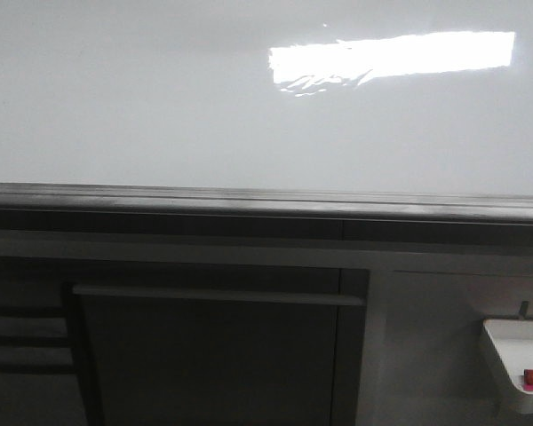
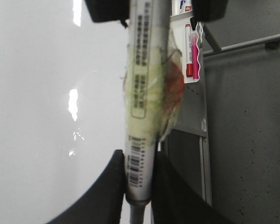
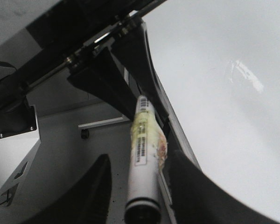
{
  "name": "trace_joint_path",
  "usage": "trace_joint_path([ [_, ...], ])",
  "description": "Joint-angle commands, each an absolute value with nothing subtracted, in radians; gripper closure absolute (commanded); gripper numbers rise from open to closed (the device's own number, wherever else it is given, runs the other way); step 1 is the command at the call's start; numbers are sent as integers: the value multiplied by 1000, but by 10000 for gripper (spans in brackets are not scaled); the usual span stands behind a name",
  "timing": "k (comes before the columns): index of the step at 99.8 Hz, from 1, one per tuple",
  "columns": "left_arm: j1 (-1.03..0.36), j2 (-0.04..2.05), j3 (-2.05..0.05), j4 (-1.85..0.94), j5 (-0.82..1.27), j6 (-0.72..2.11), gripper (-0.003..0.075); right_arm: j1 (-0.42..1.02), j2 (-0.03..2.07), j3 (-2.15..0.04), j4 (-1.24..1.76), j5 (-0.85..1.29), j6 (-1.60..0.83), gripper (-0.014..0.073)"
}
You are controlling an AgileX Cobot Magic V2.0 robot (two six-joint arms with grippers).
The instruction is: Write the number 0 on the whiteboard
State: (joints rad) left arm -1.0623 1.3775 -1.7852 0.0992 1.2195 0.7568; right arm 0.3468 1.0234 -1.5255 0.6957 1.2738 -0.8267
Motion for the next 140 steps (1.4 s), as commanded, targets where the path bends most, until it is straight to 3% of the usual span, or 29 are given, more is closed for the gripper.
trace_joint_path([
  [1,-1069,1351,-1817,93,1156,744,720,348,1027,-1545,743,1304,-836,407],
  [24,-1069,1351,-1817,93,1155,744,720,348,1027,-1545,743,1304,-836,529],
  [47,-1069,1351,-1817,97,1154,744,703,348,1027,-1545,743,1304,-836,536],
  [57,-1069,1351,-1817,97,1162,744,592,348,1027,-1545,743,1304,-836,536],
  [72,-1069,1351,-1817,97,1162,744,323,348,1027,-1545,743,1304,-836,536],
  [79,-1069,1351,-1817,101,1162,737,258,348,1027,-1547,743,1304,-836,536],
  [111,-1069,1324,-1826,266,1180,606,257,348,1012,-1549,625,1292,-836,536],
  [140,-1066,1130,-1826,333,1084,310,258,348,900,-1549,475,1168,-787,536],
])
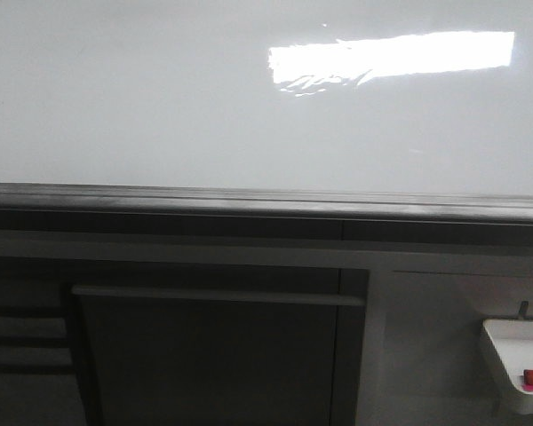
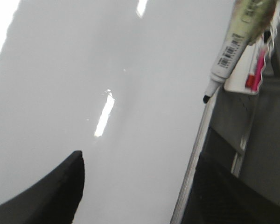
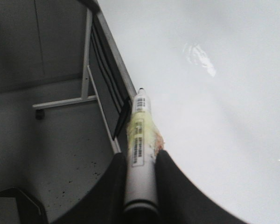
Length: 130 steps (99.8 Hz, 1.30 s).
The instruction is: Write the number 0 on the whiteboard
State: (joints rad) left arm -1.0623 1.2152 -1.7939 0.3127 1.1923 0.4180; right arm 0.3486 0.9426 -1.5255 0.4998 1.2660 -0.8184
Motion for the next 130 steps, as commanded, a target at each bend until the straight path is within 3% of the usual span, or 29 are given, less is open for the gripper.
trace_joint_path([
  [1,-1066,1125,-1826,333,1075,290,258,348,894,-1549,464,1165,-778,536],
  [23,-1066,929,-1722,338,995,82,258,348,817,-1549,319,1184,-632,534],
  [49,-1066,591,-1187,359,746,-164,258,348,760,-1521,205,1304,-492,534],
  [71,-1066,401,-802,359,588,-329,258,348,693,-1327,49,1284,-399,534],
  [99,-1066,403,-729,357,553,-353,258,348,685,-1082,-21,1061,-195,534],
  [130,-1066,405,-729,359,552,-353,258,348,756,-1010,-98,851,-56,534],
])
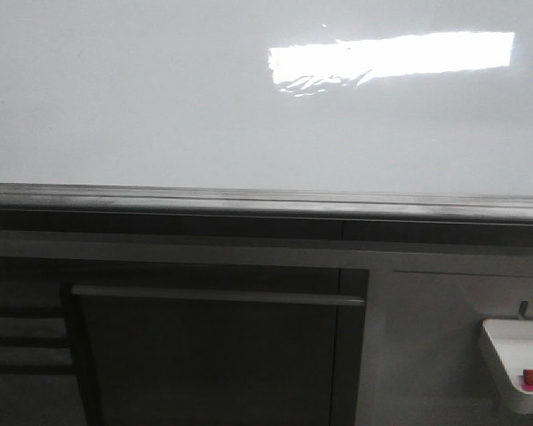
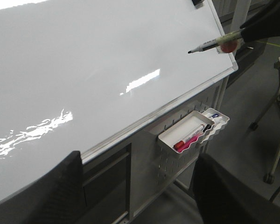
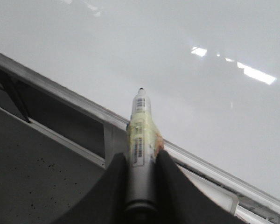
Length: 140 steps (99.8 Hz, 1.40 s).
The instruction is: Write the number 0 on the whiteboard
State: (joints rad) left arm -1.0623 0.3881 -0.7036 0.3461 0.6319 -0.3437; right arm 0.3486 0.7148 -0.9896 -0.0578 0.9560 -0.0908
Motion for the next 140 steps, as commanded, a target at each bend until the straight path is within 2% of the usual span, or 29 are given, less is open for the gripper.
trace_joint_path([
  [1,-1066,405,-729,359,552,-353,258,348,760,-1010,-98,849,-56,534],
  [44,-1066,405,-729,359,552,-353,258,348,960,-1010,-128,720,28,534],
  [140,-1066,485,-727,357,552,-353,258,348,1094,-1010,-172,676,69,535],
])
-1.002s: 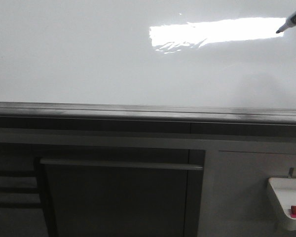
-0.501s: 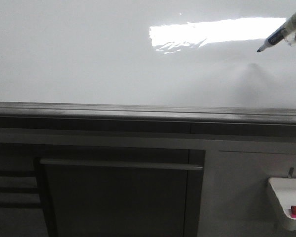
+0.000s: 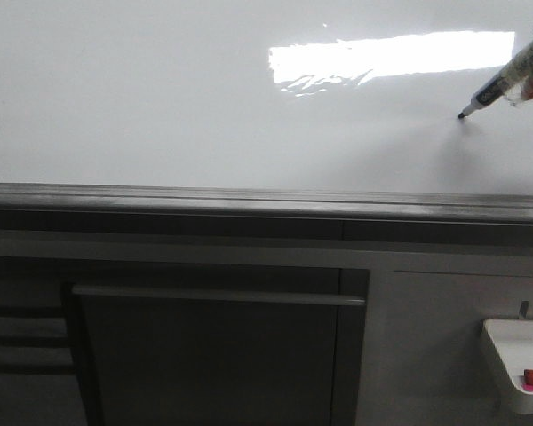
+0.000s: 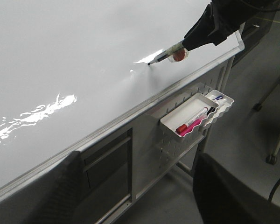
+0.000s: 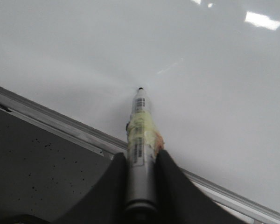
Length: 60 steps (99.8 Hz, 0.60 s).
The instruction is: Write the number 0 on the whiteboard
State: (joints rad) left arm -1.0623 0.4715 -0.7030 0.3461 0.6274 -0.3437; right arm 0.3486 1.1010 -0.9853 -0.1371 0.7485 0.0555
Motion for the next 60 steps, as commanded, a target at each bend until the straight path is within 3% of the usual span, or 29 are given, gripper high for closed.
trace_joint_path([
  [1,-1066,485,-727,357,552,-353,258,348,1094,-1010,-171,676,67,535],
  [60,-1066,485,-727,360,552,-353,258,348,1103,-1010,-177,593,74,535],
])
